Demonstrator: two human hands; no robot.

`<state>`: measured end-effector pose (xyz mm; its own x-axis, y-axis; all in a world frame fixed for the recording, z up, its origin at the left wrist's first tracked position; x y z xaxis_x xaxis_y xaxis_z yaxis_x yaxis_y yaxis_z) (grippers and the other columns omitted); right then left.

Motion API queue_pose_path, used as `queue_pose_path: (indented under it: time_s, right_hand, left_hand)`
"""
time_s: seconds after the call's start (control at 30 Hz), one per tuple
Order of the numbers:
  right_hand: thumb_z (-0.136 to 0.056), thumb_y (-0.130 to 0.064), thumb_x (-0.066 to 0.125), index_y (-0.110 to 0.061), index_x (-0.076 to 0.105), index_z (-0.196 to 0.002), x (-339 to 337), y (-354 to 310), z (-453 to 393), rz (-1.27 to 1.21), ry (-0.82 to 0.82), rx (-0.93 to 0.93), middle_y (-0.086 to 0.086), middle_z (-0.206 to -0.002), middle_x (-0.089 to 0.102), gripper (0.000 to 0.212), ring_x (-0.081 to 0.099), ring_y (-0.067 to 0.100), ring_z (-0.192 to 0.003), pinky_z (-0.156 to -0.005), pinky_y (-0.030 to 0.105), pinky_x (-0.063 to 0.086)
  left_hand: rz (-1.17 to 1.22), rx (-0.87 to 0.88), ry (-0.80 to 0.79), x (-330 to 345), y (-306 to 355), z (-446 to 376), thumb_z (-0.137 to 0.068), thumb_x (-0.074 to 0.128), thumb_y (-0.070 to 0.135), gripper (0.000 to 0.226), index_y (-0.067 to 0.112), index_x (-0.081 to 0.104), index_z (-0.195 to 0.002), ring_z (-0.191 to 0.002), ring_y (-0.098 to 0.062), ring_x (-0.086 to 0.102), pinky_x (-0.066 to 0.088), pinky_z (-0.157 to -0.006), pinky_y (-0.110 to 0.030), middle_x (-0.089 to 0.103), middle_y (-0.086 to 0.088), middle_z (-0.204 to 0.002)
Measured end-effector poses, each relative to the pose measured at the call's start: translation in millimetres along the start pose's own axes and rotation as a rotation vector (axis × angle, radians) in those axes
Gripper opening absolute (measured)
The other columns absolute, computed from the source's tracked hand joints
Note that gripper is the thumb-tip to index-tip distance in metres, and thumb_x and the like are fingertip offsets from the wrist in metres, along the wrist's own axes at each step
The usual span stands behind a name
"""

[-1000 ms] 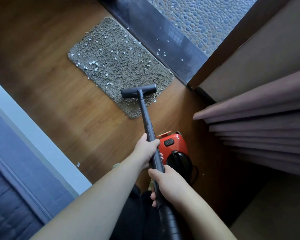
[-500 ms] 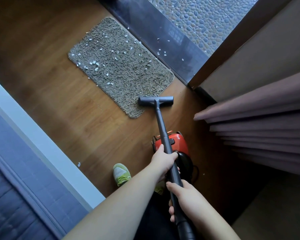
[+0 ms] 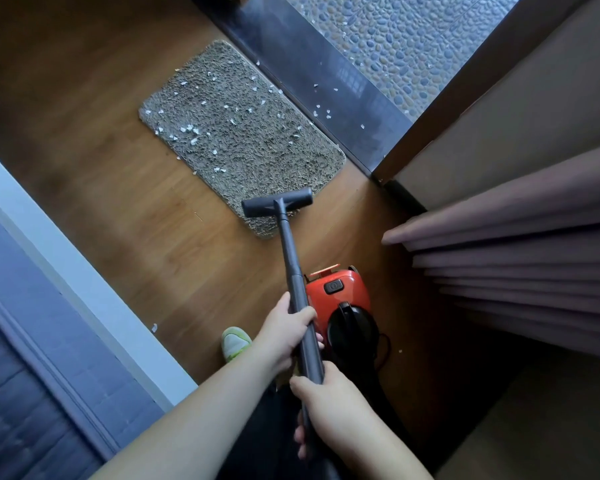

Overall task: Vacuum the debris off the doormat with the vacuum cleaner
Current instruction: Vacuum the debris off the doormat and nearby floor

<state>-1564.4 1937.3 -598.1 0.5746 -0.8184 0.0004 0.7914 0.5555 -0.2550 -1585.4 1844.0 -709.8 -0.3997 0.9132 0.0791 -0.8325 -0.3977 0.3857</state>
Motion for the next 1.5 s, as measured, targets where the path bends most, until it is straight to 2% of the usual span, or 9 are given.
queue_pose_path:
  time_s: [0.17, 0.3, 0.53, 0.7, 0.83, 0.97, 1.1, 1.33, 1.5]
  right_hand:
    - [-0.088, -0.013, 0.047, -0.006, 0.041, -0.102, 23, -32, -30, 0.041, -0.010, -0.042, 0.012, -0.056, 0.053, 0.017, 0.052, 0.021, -0.034, -0.037, 0.028, 0.046]
    - [-0.088, -0.013, 0.046, -0.005, 0.043, -0.100, 31, -57, -49, 0.127, -0.024, -0.062, 0.014, -0.054, 0.057, 0.015, 0.052, 0.022, -0.031, -0.037, 0.022, 0.042]
    - [-0.085, -0.016, 0.053, -0.007, 0.049, -0.086, 46, -108, -65, 0.141, -0.092, -0.073, 0.011, -0.047, 0.055, 0.010, 0.051, 0.024, -0.038, -0.045, 0.027, 0.046]
    - [-0.090, -0.020, 0.053, -0.006, 0.048, -0.080, 67, -151, -95, 0.194, -0.074, -0.067, 0.011, -0.045, 0.055, 0.018, 0.051, 0.023, -0.036, -0.042, 0.023, 0.043]
    - [-0.095, -0.026, 0.056, -0.006, 0.047, -0.080, 79, -168, -100, 0.144, -0.070, 0.006, 0.009, -0.044, 0.052, 0.026, 0.048, 0.023, -0.039, -0.044, 0.025, 0.043]
    - [-0.095, -0.029, 0.057, -0.006, 0.047, -0.082, 77, -165, -89, 0.129, -0.070, 0.079, 0.010, -0.046, 0.052, 0.029, 0.049, 0.024, -0.042, -0.048, 0.030, 0.043]
    - [-0.095, -0.029, 0.058, -0.002, 0.050, -0.088, 72, -168, -67, 0.167, -0.030, 0.164, 0.013, -0.049, 0.053, 0.030, 0.049, 0.024, -0.040, -0.046, 0.028, 0.043]
    - [-0.096, -0.027, 0.055, -0.002, 0.049, -0.091, 81, -190, -53, 0.181, -0.030, 0.243, 0.012, -0.050, 0.052, 0.026, 0.048, 0.024, -0.040, -0.043, 0.027, 0.042]
    - [-0.095, -0.029, 0.055, -0.004, 0.049, -0.106, 73, -190, -59, 0.246, -0.054, 0.230, 0.014, -0.055, 0.056, 0.028, 0.050, 0.026, -0.042, -0.046, 0.030, 0.046]
  left_hand:
    - [0.016, 0.010, 0.100, -35, 24, -24, -0.093, 0.053, 0.004, 0.040, 0.019, 0.037, -0.126, -0.051, -0.023, 0.056, 0.050, -0.046, -0.029, 0.052, -0.017, -0.078]
    - [0.043, -0.001, 0.120, -51, 37, -44, -0.091, 0.051, 0.003, 0.046, 0.002, 0.038, -0.135, -0.046, -0.023, 0.053, 0.047, -0.044, -0.027, 0.046, -0.015, -0.077]
    - [0.095, 0.015, 0.166, -87, 81, -66, -0.089, 0.054, 0.008, 0.063, 0.008, 0.027, -0.145, -0.045, -0.025, 0.058, 0.052, -0.047, -0.032, 0.053, -0.017, -0.078]
    - [0.094, 0.000, 0.225, -117, 120, -82, -0.091, 0.054, 0.009, 0.049, 0.008, 0.035, -0.136, -0.047, -0.025, 0.058, 0.052, -0.044, -0.030, 0.056, -0.021, -0.092]
    - [0.072, -0.057, 0.235, -130, 135, -87, -0.083, 0.061, 0.017, 0.043, 0.013, 0.039, -0.120, -0.063, -0.030, 0.066, 0.060, -0.063, -0.043, 0.062, -0.023, -0.109]
    - [0.013, -0.115, 0.223, -124, 119, -109, -0.057, 0.059, 0.032, 0.084, 0.025, 0.033, -0.137, -0.098, -0.041, 0.068, 0.057, -0.078, -0.058, 0.057, -0.017, -0.122]
    - [0.029, -0.158, 0.160, -112, 108, -101, -0.059, 0.054, 0.034, 0.100, 0.034, 0.015, -0.152, -0.107, -0.039, 0.065, 0.057, -0.084, -0.053, 0.053, -0.011, -0.131]
    - [0.004, -0.198, 0.134, -124, 138, -63, -0.081, 0.056, 0.029, 0.090, 0.031, 0.007, -0.156, -0.113, -0.035, 0.062, 0.056, -0.090, -0.048, 0.045, -0.008, -0.141]
    - [-0.033, -0.167, 0.141, -122, 138, -66, -0.086, 0.056, 0.036, 0.087, 0.031, 0.006, -0.157, -0.123, -0.032, 0.055, 0.047, -0.103, -0.040, 0.041, -0.005, -0.149]
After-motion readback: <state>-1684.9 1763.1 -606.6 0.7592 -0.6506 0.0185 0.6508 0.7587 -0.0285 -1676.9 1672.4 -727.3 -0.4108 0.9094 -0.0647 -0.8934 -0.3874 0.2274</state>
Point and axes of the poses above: each hand's wrist, its own z-axis away from the middle knuckle, its own x-axis out of the palm, y = z × x, the point moved 2 cm from there along -z, towards the middle knuckle
